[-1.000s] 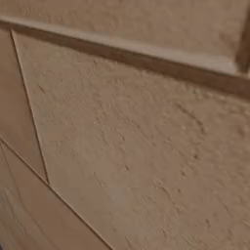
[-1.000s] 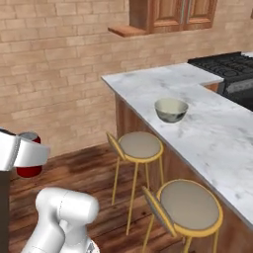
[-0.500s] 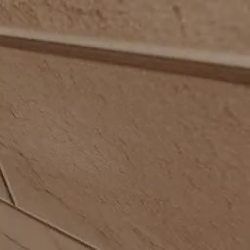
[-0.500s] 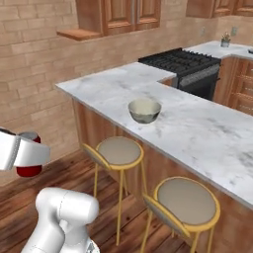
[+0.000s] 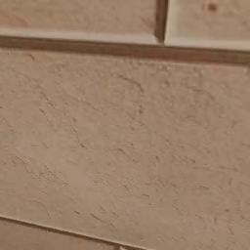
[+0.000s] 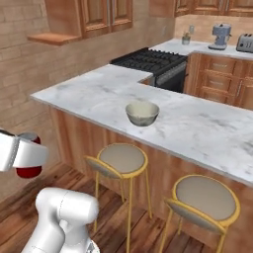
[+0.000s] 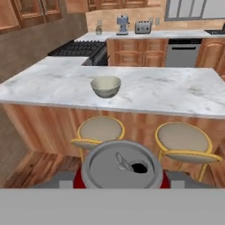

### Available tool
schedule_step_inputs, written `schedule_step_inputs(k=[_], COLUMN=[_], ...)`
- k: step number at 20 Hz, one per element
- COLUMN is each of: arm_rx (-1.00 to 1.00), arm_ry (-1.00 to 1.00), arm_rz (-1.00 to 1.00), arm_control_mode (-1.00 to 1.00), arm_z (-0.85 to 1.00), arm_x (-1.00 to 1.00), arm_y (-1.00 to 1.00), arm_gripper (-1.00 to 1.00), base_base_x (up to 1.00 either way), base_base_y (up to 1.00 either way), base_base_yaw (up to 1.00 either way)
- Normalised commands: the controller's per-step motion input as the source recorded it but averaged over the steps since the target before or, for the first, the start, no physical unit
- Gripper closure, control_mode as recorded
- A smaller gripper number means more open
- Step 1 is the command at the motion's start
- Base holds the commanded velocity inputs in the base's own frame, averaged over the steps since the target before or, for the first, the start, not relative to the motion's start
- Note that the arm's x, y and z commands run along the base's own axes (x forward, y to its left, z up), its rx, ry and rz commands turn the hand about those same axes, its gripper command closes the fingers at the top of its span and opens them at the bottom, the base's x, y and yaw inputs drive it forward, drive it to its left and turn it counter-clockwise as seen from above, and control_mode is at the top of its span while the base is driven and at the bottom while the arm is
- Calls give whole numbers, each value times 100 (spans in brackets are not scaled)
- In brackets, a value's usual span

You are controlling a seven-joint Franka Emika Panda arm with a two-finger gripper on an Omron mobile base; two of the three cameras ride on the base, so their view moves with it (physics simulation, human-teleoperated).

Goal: Open the fridge, grab two sodas, and place both sodas inside the bowl with ice on the dining counter.

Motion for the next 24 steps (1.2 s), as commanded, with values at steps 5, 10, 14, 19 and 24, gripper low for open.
schedule_step_inputs(k=[5,10,14,19,24], arm_rx=[0,0,0,0,0], arm_ry=[0,0,0,0,2], arm_rz=[0,0,0,0,-5], arm_control_mode=[100,100,100,100,-100], arm_z=[0,0,0,0,0], arm_x=[0,0,0,0,20], arm_y=[0,0,0,0,0], arm_gripper=[100,100,100,100,100], base_base_x=[40,76,86,82,70], base_base_y=[98,69,34,0,-1], base_base_yaw=[-33,-32,-38,-41,-26])
